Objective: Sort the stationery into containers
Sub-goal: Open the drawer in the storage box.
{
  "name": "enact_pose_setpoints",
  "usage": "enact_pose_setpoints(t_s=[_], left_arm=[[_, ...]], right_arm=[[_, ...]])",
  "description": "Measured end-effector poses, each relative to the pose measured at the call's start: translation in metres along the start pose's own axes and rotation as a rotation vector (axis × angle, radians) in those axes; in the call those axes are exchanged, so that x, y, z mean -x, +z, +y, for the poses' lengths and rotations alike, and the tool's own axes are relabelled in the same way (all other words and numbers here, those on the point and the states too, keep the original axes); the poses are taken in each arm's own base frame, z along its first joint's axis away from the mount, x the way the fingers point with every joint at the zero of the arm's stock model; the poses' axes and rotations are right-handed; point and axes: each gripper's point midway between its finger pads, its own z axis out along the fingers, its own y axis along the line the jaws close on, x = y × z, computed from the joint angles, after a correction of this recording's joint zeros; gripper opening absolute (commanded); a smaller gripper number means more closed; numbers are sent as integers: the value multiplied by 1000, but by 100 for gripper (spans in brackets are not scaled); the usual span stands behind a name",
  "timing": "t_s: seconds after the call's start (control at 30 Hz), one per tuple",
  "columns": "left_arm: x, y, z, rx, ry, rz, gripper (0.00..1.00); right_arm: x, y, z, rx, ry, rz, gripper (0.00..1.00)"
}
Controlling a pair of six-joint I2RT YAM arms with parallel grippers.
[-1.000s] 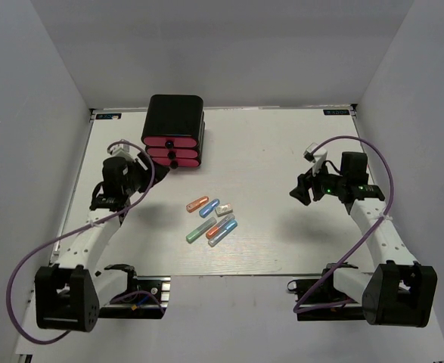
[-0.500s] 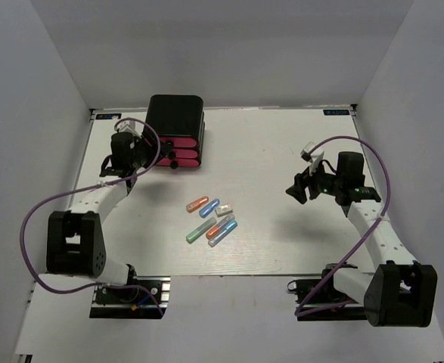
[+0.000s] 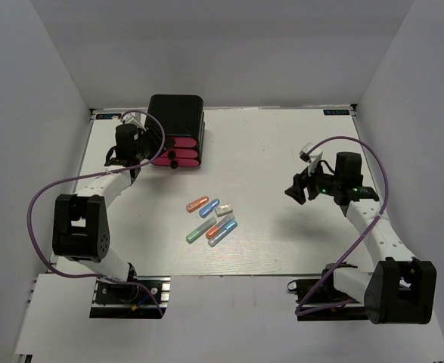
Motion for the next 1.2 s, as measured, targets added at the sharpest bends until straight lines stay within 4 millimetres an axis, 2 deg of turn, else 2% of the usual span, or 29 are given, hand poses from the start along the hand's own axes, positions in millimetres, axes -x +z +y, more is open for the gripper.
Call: enact_pose_setpoints(t_s=[0.1, 0.27, 0.43, 0.53, 0.57, 0.67, 0.73, 0.77, 0.87, 1.03, 1.2], left_arm=[[0, 0, 0, -3, 1, 1, 21], [-6, -6, -1, -24, 8, -3, 18], [-30, -47, 0, -31, 34, 8, 17], [-45, -71, 3, -26, 53, 18, 31], [-49, -77, 4, -24, 58, 21, 48], [-54, -87, 4, -24, 76, 27, 72], [-54, -88, 3, -27, 85, 29, 75], [-55, -88, 4, -25, 85, 33, 76], [-60, -89, 7, -13, 88, 51, 80], [-63, -104, 6, 1, 113, 61, 83], [-52, -134, -12, -37, 161, -5, 84]], right_arm=[[-2, 1, 0, 3, 3, 5, 68], [-1, 3, 2, 22, -28, 0, 69], [4, 6, 19, 115, -137, -27, 78], [5, 9, 37, 213, -229, -52, 80], [5, 10, 44, 250, -264, -59, 80], [9, 18, 61, 360, -349, -76, 72], [14, 27, 70, 419, -390, -79, 65], [17, 32, 73, 445, -416, -82, 57], [27, 48, 87, 531, -500, -96, 46], [34, 77, 116, 643, -615, -90, 43], [26, 106, 147, 733, -708, -46, 48]])
